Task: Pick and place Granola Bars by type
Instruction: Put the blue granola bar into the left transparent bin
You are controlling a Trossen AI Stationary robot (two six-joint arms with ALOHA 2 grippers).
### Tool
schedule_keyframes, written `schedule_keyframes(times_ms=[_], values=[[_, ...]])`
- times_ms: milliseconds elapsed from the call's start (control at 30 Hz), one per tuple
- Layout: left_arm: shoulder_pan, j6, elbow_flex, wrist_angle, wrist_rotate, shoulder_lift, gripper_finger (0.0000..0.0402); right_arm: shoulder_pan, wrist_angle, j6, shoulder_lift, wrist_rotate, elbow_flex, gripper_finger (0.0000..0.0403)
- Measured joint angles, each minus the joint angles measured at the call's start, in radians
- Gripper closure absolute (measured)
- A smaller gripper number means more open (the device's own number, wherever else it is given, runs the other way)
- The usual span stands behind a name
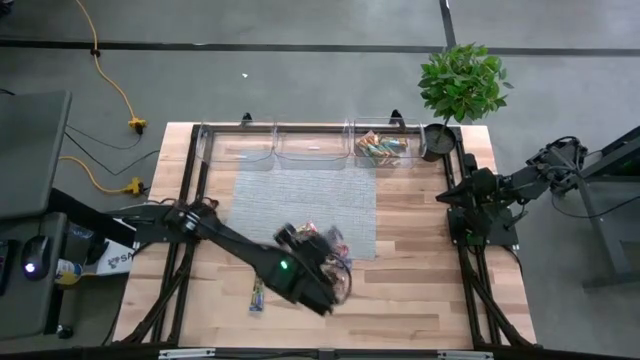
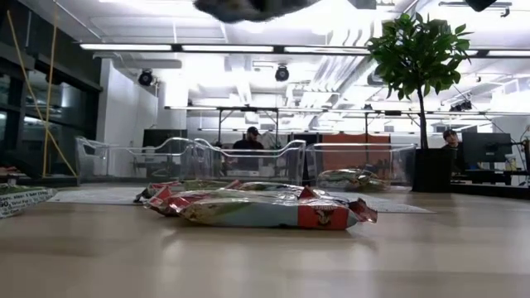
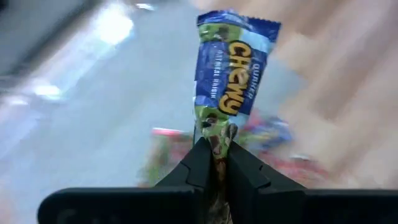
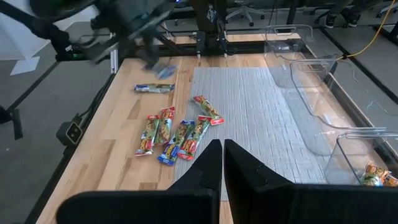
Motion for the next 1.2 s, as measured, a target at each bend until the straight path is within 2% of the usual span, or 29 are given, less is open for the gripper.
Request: schedule_keyframes(times_ms=[100, 233, 467, 733, 1000, 1100, 1200], values=[[0.057, -0.048, -0.023, 0.003, -0.012, -0.072, 0.0376, 0.0, 0.002, -0.001, -0.002, -0.006, 0.0, 0.0403], [0.174, -0.004, -0.057, -0.001, -0.012, -0.129, 0.0377, 0.0, 0.003, -0.001, 0.002, -0.007, 0.0, 0.0403], [0.442, 0.239, -0.072, -0.004, 0.03, -0.19, 0.0377, 0.0, 0.007, 0.001, 0.005, -0.015, 0.0, 0.0403], [0.764, 0.353, -0.072, -0.005, 0.059, -0.218, 0.0377, 0.0, 0.006, 0.024, 0.005, -0.016, 0.0, 0.0403], [1.067, 0.443, -0.103, -0.005, 0.268, -0.215, 0.0377, 0.0, 0.006, 0.039, 0.005, -0.002, 0.0, 0.0403], [1.135, 0.461, -0.169, -0.004, 0.365, -0.237, 0.0377, 0.0, 0.006, 0.045, 0.006, 0.005, 0.0, 0.0403], [1.165, 0.461, -0.271, -0.002, 0.393, -0.277, 0.0377, 0.0, 0.006, 0.051, 0.006, 0.017, 0.0, 0.0403]])
